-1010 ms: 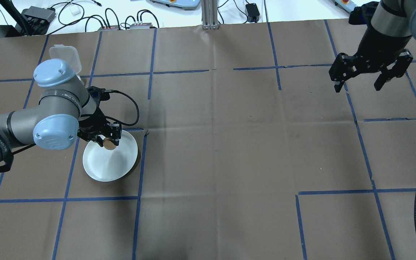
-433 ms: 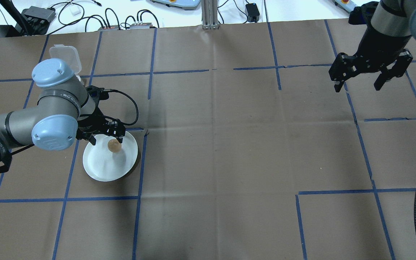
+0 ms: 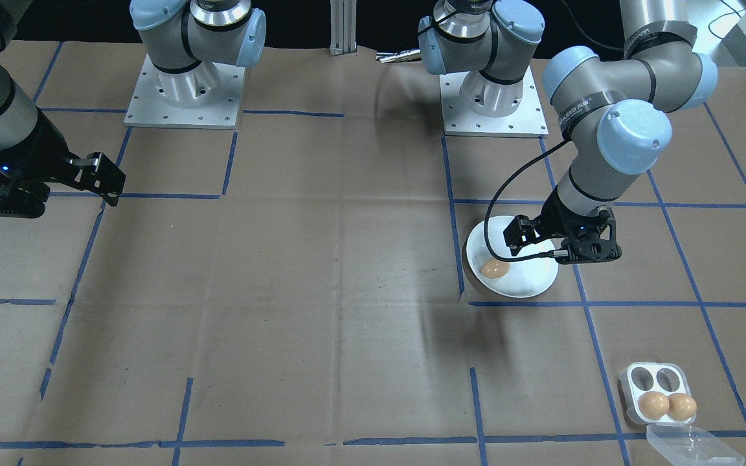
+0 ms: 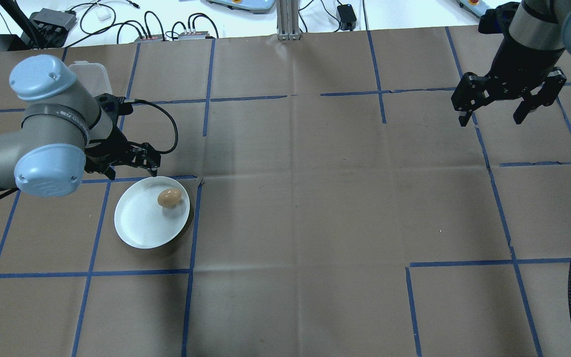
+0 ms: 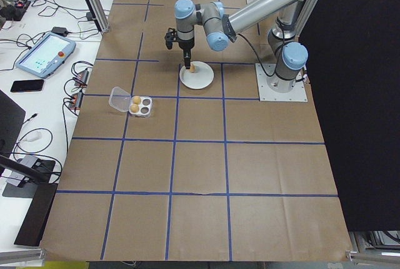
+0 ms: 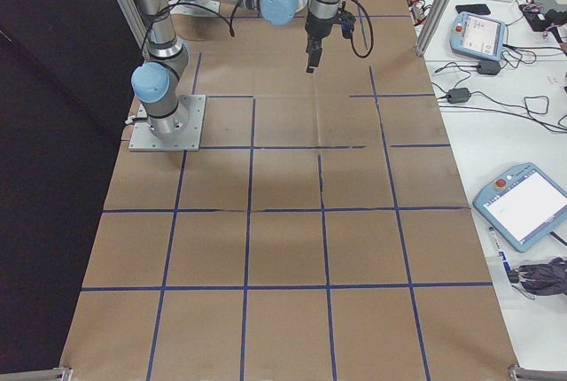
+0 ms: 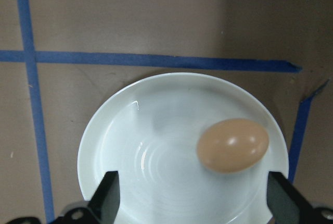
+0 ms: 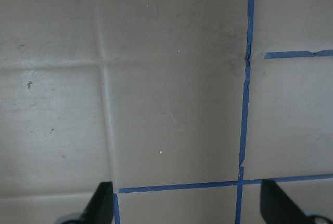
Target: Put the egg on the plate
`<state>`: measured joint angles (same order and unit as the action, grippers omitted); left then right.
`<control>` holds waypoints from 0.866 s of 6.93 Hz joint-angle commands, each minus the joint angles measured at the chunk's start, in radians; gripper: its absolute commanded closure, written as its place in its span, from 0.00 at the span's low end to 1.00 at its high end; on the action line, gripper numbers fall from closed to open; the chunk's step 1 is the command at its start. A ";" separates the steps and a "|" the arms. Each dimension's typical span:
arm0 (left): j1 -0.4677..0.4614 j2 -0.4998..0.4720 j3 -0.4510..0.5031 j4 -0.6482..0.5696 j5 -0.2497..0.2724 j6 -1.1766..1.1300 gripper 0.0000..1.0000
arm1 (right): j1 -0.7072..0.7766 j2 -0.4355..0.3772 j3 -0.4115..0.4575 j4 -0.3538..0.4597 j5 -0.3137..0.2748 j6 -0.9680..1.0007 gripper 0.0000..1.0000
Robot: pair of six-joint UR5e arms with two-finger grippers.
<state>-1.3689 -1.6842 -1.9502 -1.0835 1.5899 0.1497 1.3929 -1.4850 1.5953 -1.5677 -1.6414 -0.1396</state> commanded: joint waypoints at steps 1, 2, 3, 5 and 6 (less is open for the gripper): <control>0.019 0.006 0.121 -0.075 -0.002 0.016 0.00 | 0.000 0.000 0.000 -0.002 0.000 0.000 0.00; 0.065 -0.055 0.207 -0.088 -0.008 0.062 0.00 | 0.000 0.000 0.000 0.000 0.000 0.000 0.00; 0.120 -0.130 0.308 -0.108 -0.011 0.115 0.00 | 0.000 0.000 0.000 0.000 0.000 0.000 0.00; 0.198 -0.280 0.504 -0.145 -0.008 0.189 0.00 | 0.000 0.000 0.000 0.000 0.000 0.000 0.00; 0.211 -0.339 0.592 -0.171 -0.005 0.317 0.00 | 0.000 0.000 0.000 -0.002 0.000 0.000 0.00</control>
<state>-1.1851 -1.9459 -1.4667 -1.2281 1.5815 0.3592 1.3929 -1.4849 1.5954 -1.5684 -1.6413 -0.1396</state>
